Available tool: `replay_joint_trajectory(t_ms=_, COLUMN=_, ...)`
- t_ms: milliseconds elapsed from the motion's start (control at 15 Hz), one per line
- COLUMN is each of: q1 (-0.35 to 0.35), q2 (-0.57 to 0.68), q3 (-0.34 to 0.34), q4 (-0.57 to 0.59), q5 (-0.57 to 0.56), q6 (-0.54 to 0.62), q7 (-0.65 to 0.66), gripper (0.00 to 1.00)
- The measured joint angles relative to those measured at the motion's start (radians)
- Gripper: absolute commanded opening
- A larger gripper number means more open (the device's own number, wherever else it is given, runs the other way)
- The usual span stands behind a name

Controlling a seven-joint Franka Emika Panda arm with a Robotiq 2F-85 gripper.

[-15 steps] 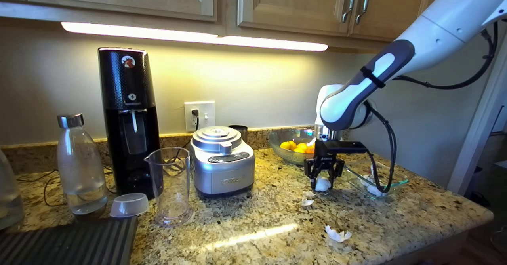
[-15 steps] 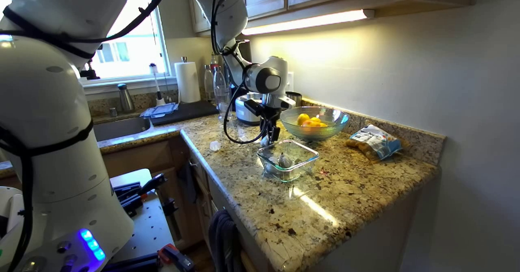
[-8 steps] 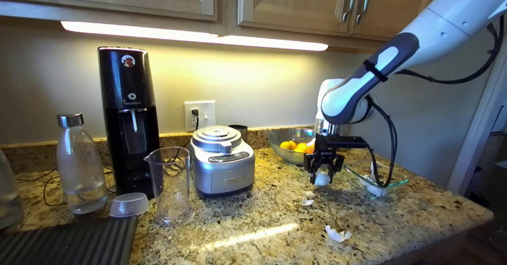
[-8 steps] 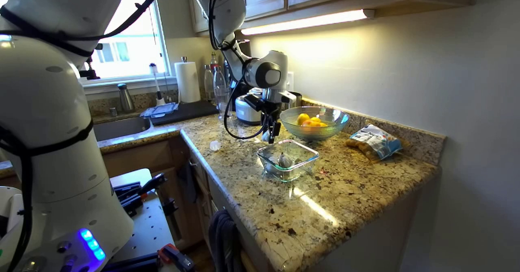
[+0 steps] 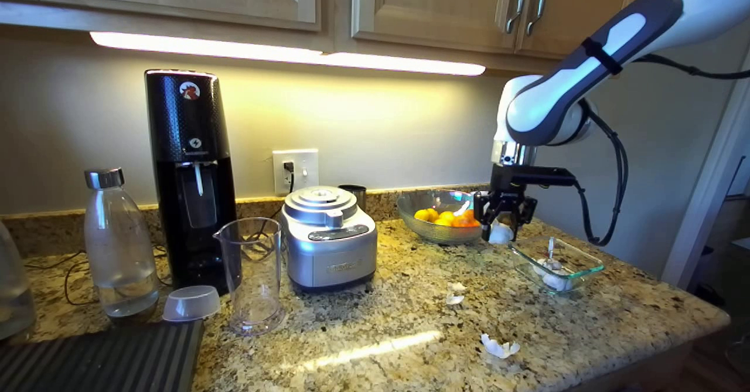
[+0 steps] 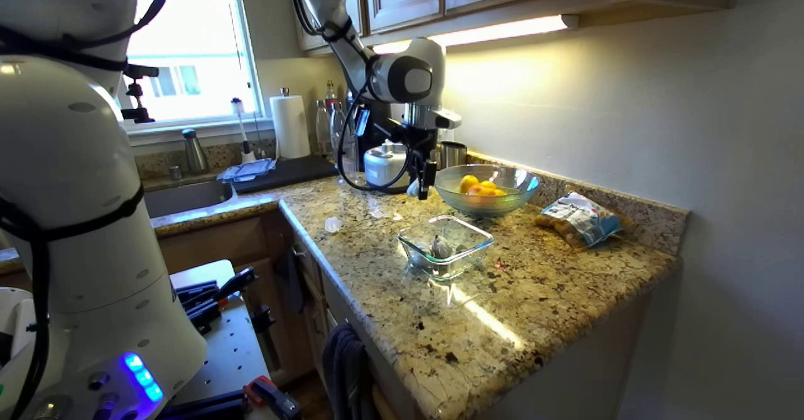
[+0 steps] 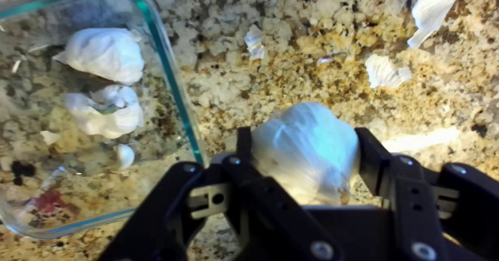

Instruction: Put all the garlic in the square bowl

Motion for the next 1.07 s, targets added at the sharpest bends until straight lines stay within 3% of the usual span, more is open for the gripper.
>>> replay_joint_trajectory(t_ms=467, q1=-0.011, q2=-0.062, q3=-0.088, q4=-0.082, q5=-0.036, q6=0.0, q7=0.17, gripper=0.4)
replay_joint_trajectory(t_ms=1067, q1=-0.056, q2=0.016, q3=-0.103, q4=-0.107, q5=-0.028, q6=0.001, q7=0.315, gripper=0.4)
